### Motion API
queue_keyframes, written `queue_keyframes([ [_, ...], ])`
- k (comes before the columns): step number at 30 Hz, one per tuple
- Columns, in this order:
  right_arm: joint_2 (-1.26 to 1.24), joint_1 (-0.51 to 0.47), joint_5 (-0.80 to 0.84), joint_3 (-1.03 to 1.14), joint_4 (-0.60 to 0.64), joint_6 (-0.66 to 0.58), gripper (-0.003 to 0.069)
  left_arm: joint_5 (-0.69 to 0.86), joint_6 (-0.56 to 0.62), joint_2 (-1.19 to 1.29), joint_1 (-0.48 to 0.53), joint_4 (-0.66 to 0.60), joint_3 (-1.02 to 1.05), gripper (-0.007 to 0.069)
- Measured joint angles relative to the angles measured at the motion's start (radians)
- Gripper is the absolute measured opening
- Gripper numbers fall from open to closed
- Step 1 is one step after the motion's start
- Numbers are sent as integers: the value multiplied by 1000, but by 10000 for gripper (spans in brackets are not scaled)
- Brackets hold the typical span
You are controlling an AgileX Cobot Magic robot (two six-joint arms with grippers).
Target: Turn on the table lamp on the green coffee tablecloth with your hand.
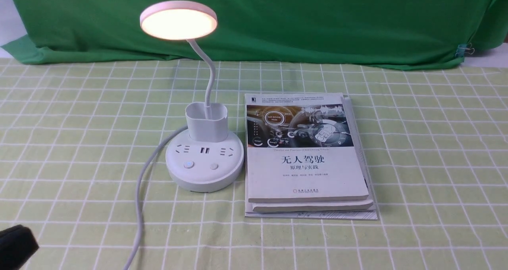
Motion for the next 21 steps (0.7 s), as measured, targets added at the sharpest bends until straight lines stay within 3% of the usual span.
queue_keyframes([
  [19,0,0,0,0,0,0,245,-10,4,-45,0,5,5,18],
  [21,0,0,0,0,0,0,245,-66,4,-46,0,8,19,19],
])
